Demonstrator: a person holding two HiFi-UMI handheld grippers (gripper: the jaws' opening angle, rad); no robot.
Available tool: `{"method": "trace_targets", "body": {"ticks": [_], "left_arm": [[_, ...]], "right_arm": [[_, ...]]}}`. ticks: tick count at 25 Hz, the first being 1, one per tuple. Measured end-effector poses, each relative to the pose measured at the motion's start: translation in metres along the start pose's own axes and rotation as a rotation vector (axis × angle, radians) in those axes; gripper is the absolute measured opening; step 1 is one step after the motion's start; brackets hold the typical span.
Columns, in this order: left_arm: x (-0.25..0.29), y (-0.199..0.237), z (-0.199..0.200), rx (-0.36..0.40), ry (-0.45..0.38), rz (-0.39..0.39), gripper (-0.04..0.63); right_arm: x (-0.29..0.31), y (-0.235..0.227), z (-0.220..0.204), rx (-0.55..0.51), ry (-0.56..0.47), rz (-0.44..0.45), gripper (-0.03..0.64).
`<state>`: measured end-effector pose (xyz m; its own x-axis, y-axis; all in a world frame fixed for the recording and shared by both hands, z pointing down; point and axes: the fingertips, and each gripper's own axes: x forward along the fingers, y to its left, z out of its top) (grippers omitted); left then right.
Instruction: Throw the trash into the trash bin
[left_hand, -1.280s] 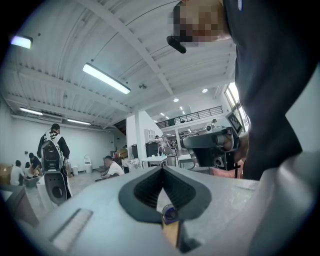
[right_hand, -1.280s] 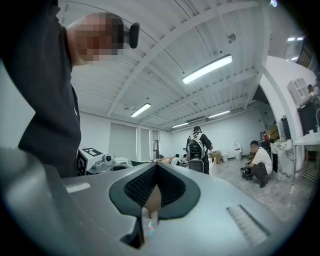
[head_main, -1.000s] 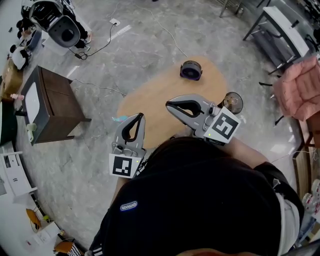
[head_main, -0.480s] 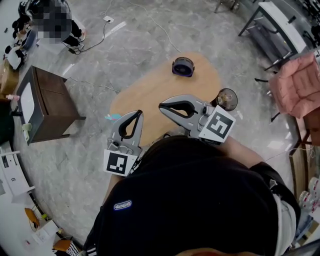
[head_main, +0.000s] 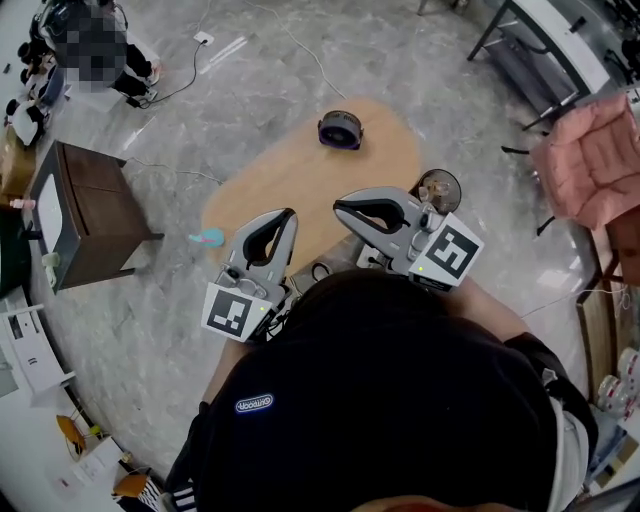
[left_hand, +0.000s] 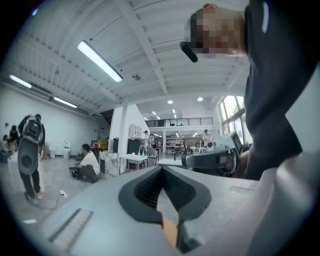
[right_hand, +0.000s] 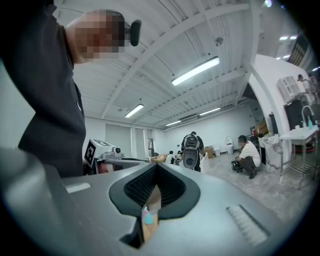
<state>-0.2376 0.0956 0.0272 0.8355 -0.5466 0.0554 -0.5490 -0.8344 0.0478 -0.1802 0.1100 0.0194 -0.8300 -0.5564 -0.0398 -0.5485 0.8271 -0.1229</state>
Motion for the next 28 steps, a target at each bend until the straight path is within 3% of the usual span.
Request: {"method": "trace_targets", "body": {"ticks": [2, 7, 10, 16, 21, 28], "left_arm": [[0.024, -0.018, 0.010, -0.018, -0.041, -0.022, 0.002], [0.076, -0.080, 0.015, 0.108, -0.015, -0.081, 0.002], [0.103, -0.110, 0.014, 0.101, -0.011, -0.109, 0.002], [0.143, -0.158, 0.007, 0.074, -0.011, -0.077, 0.002], [0.149, -0.164, 0.005, 0.089, 0.019, -0.060, 0.002], [0.130, -0.145, 0.004, 0.105, 0.064, 0.056, 0.002]], "right_arm": [[-0.029, -0.011, 0.006, -0.008, -0.015, -0.029, 0.030], [-0.095, -0.034, 0.017, -0.047, 0.000, -0.076, 0.029], [-0.130, -0.045, 0.021, -0.054, 0.005, -0.091, 0.029], [-0.194, -0.065, 0.019, -0.057, 0.012, -0.070, 0.029], [-0.194, -0.065, 0.023, -0.033, -0.009, -0.005, 0.029], [-0.170, -0.047, 0.011, 0.038, -0.029, 0.173, 0.031]]}}
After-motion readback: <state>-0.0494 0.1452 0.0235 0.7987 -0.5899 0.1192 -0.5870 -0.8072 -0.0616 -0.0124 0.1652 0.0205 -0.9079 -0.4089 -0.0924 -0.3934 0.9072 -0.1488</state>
